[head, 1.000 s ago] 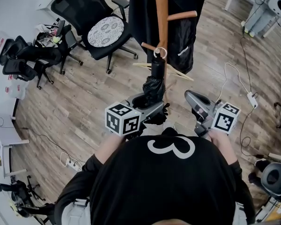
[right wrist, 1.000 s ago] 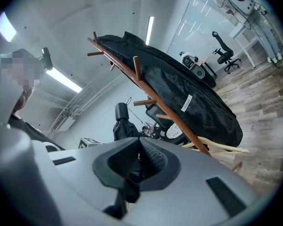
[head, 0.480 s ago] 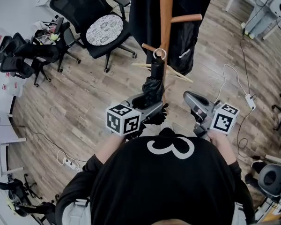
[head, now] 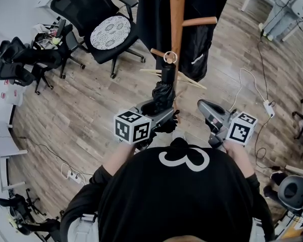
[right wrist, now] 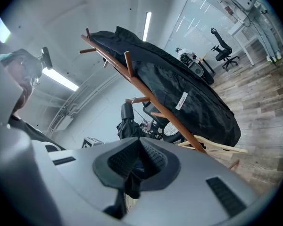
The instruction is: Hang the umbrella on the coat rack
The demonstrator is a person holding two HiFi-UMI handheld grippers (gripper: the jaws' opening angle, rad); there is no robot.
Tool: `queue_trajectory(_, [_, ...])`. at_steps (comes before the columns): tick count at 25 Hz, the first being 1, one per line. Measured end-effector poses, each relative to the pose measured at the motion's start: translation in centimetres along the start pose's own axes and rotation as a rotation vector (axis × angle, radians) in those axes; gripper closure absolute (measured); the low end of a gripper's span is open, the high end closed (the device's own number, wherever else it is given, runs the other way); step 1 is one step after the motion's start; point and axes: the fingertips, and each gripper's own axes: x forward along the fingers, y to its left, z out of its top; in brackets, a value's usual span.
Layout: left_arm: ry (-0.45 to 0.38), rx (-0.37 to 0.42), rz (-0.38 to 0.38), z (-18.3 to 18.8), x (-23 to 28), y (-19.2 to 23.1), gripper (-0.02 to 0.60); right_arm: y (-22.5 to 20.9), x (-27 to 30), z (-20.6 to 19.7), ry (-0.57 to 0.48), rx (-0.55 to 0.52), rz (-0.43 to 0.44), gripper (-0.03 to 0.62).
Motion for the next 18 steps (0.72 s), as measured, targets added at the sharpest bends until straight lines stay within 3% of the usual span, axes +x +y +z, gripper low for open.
queue_trajectory(18, [0.021,-0.016,0.017,0.2,2.8,2.8,0.314,-1.7,-1.7,-0.8,-0.010,0.027,-0.082,0.566])
